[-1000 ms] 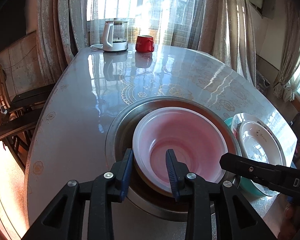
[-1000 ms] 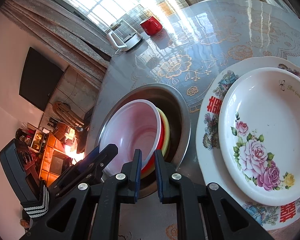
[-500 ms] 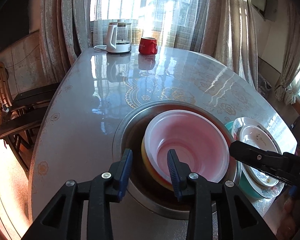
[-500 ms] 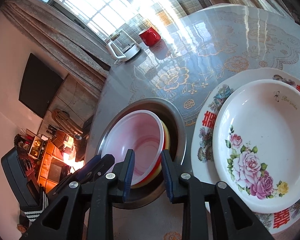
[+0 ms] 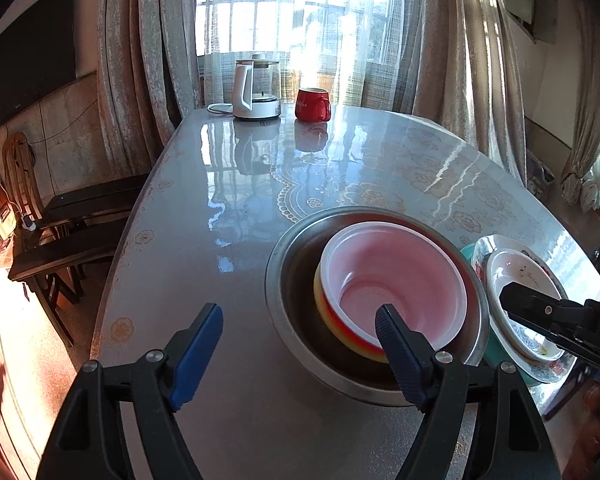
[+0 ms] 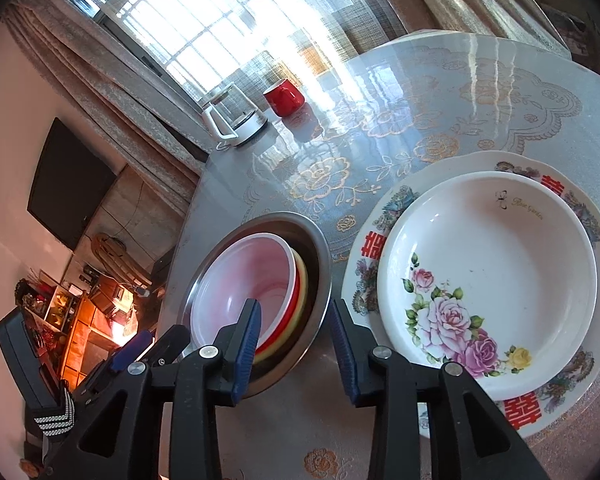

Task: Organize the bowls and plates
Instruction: 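Withdraw the right tool from the nested bowls, then move the right tool to the rim of the steel bowl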

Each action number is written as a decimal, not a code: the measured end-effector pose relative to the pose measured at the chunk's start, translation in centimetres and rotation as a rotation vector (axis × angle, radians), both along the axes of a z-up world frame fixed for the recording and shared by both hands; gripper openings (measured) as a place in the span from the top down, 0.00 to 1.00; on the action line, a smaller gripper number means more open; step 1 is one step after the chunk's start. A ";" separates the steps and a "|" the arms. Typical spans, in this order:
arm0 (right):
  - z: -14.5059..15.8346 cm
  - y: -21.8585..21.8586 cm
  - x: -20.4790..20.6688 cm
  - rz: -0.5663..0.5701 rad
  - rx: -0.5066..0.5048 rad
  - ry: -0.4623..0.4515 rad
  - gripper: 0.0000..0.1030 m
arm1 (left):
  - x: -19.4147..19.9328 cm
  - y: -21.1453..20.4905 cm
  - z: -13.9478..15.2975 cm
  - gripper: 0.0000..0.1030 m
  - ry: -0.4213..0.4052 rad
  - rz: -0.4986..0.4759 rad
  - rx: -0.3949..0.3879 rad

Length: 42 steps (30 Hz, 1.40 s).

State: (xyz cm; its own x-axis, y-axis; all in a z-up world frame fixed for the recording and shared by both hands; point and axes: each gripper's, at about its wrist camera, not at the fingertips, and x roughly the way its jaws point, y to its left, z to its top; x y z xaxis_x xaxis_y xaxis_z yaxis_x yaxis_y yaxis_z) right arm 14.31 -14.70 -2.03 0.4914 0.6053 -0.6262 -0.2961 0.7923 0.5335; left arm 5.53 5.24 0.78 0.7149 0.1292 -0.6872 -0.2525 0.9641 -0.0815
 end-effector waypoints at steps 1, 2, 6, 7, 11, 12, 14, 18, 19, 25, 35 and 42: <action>0.0 -0.1 -0.1 -0.002 -0.003 0.000 0.65 | -0.1 0.2 0.0 0.21 -0.001 0.004 -0.008; -0.1 -0.2 -0.2 -0.001 -0.003 0.001 0.65 | -0.2 0.3 0.0 0.21 -0.002 0.009 -0.013; -0.4 -0.4 -0.6 0.004 -0.004 0.010 0.65 | -0.6 0.9 -0.3 0.21 0.002 0.025 -0.023; -0.4 -0.3 -0.6 0.006 -0.005 0.012 0.65 | -0.7 1.1 -0.3 0.21 0.003 0.030 -0.029; -0.7 -0.1 -0.8 0.016 -0.003 0.023 0.65 | -1.3 2.1 -0.6 0.22 -0.008 0.057 -0.072; -0.6 0.0 -0.8 0.020 -0.007 0.022 0.65 | -1.4 2.4 -0.7 0.24 -0.009 0.066 -0.085; -0.7 0.1 -0.8 0.022 -0.007 0.028 0.65 | -1.5 2.9 -1.0 0.28 -0.006 0.079 -0.116; -0.7 0.7 -0.9 0.028 -0.022 0.033 0.65 | -1.5 3.8 -1.5 0.35 0.001 0.083 -0.175; -0.8 0.8 -0.8 0.031 -0.026 0.037 0.65 | -1.5 3.9 -1.6 0.36 0.001 0.083 -0.182; -1.2 1.9 -0.8 0.054 -0.041 0.069 0.65 | -0.6 4.7 -2.2 0.52 0.015 0.066 -0.272; -2.3 3.1 0.0 0.075 -0.059 0.121 0.75 | 1.8 4.0 -1.9 0.76 0.072 -0.033 -0.242; -2.7 4.4 0.6 0.094 -0.086 0.131 0.77 | 2.3 4.0 -2.0 0.76 0.109 -0.076 -0.219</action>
